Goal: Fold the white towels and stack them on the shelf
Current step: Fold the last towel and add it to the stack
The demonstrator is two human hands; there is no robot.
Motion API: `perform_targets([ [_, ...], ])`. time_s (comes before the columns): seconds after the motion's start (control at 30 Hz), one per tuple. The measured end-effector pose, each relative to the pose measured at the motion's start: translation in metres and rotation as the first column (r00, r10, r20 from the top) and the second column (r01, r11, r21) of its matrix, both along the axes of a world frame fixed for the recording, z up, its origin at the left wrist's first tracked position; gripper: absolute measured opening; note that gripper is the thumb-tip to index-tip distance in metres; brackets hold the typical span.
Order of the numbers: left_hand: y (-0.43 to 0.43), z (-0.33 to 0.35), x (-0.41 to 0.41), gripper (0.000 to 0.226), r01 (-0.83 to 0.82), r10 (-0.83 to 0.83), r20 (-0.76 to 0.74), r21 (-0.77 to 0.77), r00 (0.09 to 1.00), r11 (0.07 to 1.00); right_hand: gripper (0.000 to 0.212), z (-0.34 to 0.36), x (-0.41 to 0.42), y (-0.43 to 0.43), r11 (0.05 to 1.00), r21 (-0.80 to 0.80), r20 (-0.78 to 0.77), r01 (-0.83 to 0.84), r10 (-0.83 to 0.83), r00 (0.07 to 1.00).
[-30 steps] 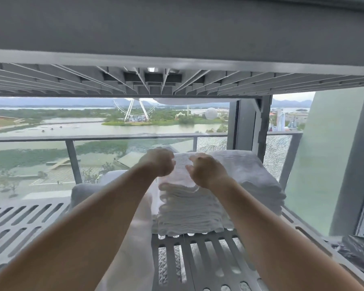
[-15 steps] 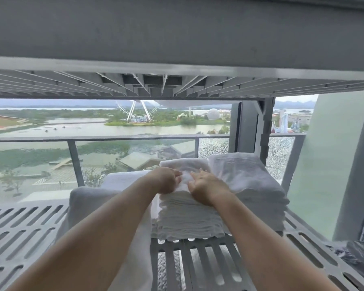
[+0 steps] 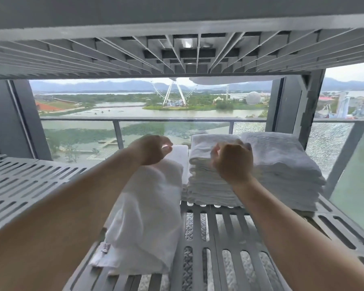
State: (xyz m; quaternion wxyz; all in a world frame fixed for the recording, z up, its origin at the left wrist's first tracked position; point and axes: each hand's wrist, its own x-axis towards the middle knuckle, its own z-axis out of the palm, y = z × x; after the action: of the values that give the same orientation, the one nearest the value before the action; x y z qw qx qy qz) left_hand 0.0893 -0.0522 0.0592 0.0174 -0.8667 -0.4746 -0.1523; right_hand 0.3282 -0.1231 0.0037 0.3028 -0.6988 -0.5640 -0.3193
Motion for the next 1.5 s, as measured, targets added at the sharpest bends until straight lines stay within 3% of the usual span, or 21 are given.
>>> perform_targets([
  [0.1, -0.005, -0.002, -0.025, 0.038, -0.074, 0.074, 0.005, 0.004, 0.997, 0.997, 0.026, 0.005, -0.042, -0.011, 0.962, 0.081, 0.024, -0.261, 0.26, 0.965],
  [0.17, -0.009, -0.006, -0.038, 0.038, -0.125, 0.125, 0.037, -0.01, 0.991, 0.992, 0.025, 0.002, -0.071, -0.017, 0.941, 0.063, 0.009, -0.334, 0.334, 0.943],
  [0.33, -0.017, -0.025, -0.071, 0.036, -0.219, 0.222, 0.215, -0.038, 0.951, 0.975, 0.044, -0.014, -0.105, -0.012, 0.964, -0.179, -0.149, -0.198, 0.172, 0.974],
  [0.47, -0.021, -0.038, -0.093, 0.028, -0.196, 0.223, 0.347, -0.11, 0.911, 0.974, 0.056, -0.019, -0.115, -0.001, 0.871, -0.378, -0.371, -0.314, 0.168, 0.913],
  [0.6, -0.023, -0.042, -0.109, 0.03, -0.097, 0.155, 0.481, -0.143, 0.863, 0.985, 0.046, -0.02, -0.123, -0.002, 0.87, -0.286, -0.51, -0.401, 0.217, 0.833],
  [0.7, -0.02, -0.042, -0.122, 0.037, 0.063, 0.078, 0.644, -0.193, 0.761, 0.979, 0.035, -0.022, -0.124, -0.002, 0.893, -0.218, -0.557, -0.394, 0.217, 0.801],
  [0.8, -0.015, -0.046, -0.137, 0.036, 0.15, -0.014, 0.653, -0.153, 0.757, 0.977, 0.019, -0.021, -0.132, 0.002, 0.926, -0.154, -0.594, -0.344, 0.192, 0.781],
  [0.9, -0.008, -0.05, -0.151, 0.017, 0.181, -0.08, 0.661, -0.085, 0.746, 0.98, 0.022, -0.012, -0.152, 0.008, 0.96, -0.06, -0.625, -0.275, 0.178, 0.76],
  [1.07, 0.001, -0.041, -0.175, 0.016, 0.349, -0.08, 0.819, -0.152, 0.568, 0.925, 0.047, 0.005, -0.169, 0.012, 0.983, 0.021, -0.637, -0.181, 0.153, 0.755],
  [1.17, 0.01, -0.033, -0.189, 0.016, 0.399, -0.092, 0.838, -0.158, 0.539, 0.903, 0.037, 0.017, -0.18, 0.011, 0.987, 0.011, -0.629, -0.163, 0.133, 0.766],
  [1.37, 0.026, -0.003, -0.221, 0.018, 0.408, -0.079, 0.899, -0.115, 0.43, 0.906, 0.033, 0.05, -0.226, 0.004, 0.953, 0.083, -0.665, -0.291, 0.27, 0.696],
  [1.5, 0.034, 0.025, -0.263, 0.02, 0.341, -0.112, 0.903, -0.041, 0.414, 0.939, 0.035, 0.067, -0.271, 0.002, 0.863, 0.06, -0.776, -0.502, 0.357, 0.52],
])
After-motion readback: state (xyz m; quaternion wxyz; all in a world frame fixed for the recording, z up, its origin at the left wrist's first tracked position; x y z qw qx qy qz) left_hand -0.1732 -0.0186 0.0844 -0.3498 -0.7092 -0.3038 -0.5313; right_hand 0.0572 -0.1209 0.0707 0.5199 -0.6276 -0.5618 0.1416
